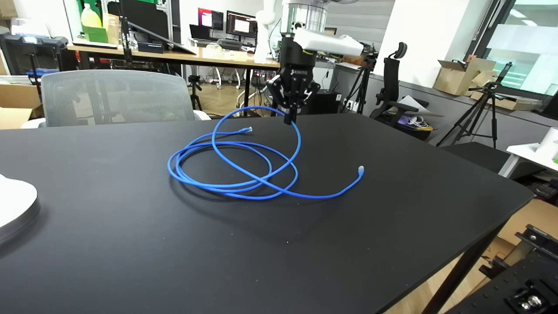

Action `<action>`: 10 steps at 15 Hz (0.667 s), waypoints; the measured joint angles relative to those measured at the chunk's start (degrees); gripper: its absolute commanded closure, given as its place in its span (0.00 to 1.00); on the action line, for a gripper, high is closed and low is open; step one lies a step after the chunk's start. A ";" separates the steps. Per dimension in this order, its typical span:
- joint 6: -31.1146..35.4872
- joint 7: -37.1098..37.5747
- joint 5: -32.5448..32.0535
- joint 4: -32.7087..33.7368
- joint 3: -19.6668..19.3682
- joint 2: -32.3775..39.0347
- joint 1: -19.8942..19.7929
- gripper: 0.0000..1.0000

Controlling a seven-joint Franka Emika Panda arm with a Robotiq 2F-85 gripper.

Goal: Move the blue cable to the left

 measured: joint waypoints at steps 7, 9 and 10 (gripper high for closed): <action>2.96 0.12 -3.55 5.15 -0.12 5.36 0.39 0.98; 3.09 0.09 -3.56 6.60 0.23 7.18 0.78 0.98; 3.09 0.08 -3.56 7.42 0.52 8.20 0.97 0.98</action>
